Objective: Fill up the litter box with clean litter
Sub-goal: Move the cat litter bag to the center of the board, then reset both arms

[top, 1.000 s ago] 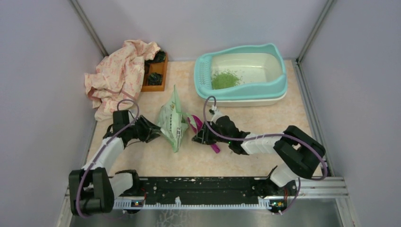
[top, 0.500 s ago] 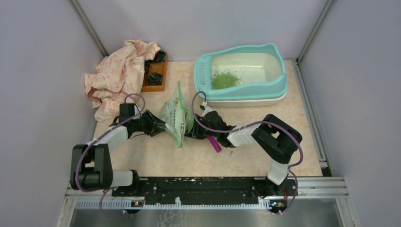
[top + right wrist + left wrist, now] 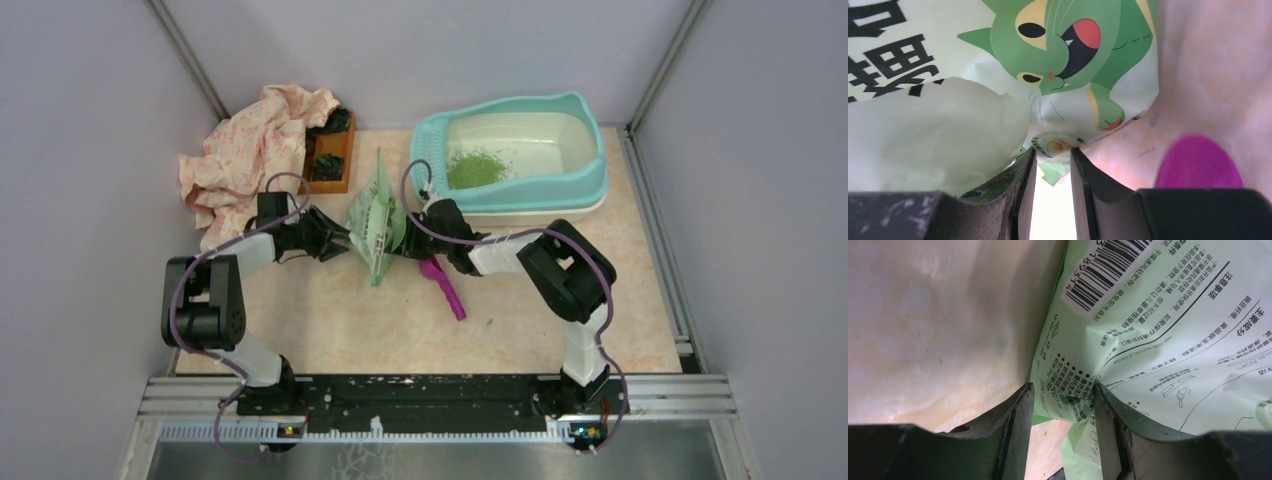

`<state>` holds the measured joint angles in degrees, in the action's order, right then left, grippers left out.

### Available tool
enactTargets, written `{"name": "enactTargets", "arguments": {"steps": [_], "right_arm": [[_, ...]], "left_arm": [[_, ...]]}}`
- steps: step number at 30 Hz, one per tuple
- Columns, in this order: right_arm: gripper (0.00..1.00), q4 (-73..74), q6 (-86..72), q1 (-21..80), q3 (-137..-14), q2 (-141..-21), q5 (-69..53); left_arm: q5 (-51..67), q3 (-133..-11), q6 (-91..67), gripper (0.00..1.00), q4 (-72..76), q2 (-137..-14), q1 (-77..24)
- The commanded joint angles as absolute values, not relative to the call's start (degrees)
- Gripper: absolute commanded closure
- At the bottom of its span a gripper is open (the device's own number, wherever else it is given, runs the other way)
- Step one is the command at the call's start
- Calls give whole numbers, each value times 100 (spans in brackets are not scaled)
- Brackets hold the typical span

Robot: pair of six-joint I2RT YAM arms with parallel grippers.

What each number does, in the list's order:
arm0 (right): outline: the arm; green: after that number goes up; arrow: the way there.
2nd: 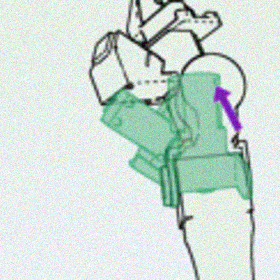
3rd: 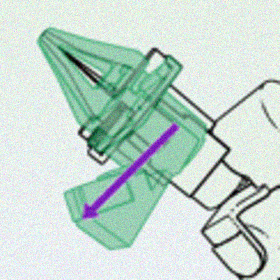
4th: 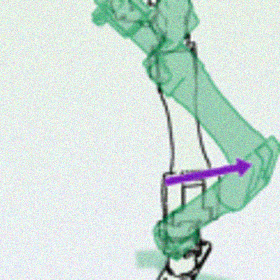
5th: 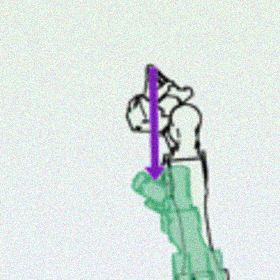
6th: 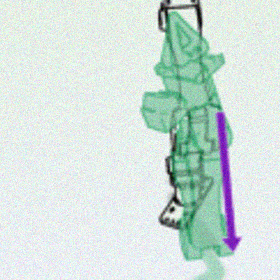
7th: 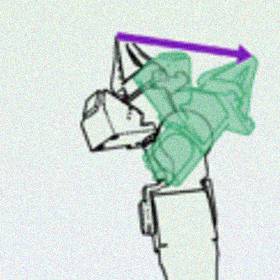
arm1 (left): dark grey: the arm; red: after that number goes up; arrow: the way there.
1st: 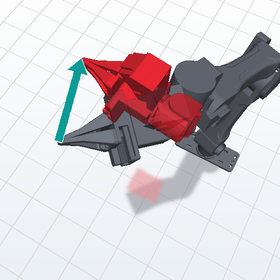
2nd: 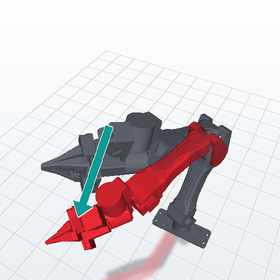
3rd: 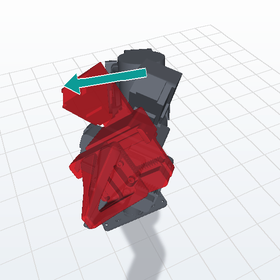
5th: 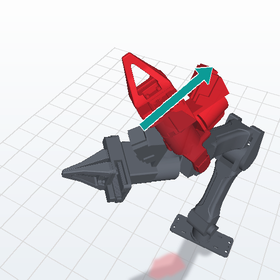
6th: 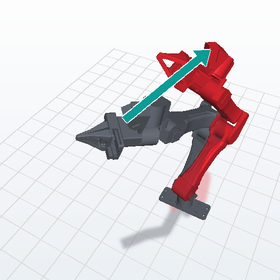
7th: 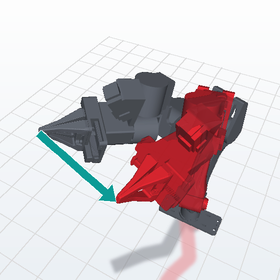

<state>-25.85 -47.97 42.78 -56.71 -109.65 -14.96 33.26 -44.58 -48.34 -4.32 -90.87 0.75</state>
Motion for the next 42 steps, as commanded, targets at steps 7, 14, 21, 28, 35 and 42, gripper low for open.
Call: {"name": "enactTargets", "arguments": {"steps": [7,14,21,28,35,42], "right_arm": [[66,-2167,-3845,3873,-6200,-10551,-2080],[61,-444,-2720,3871,-5421,-8184,-1378],[58,888,-2162,3505,-4903,-6550,-301],[56,1434,-2212,3252,-4400,-4669,330],[2,2862,-2385,3252,-4129,-2773,202],[2,3041,-2799,3260,-3932,-1552,-323]], "left_arm": [[3233,-4851,-4525,36,-712,-8925,110],[3217,-5089,-4100,18,-1525,-7596,172],[3172,-5509,-3947,3,-1977,-6916,270],[3375,-5890,-3517,1,-2602,-6257,272],[4156,-5643,-3462,1,-3604,-5245,272],[4101,-4649,-3626,1,-3525,-3780,273]]}}
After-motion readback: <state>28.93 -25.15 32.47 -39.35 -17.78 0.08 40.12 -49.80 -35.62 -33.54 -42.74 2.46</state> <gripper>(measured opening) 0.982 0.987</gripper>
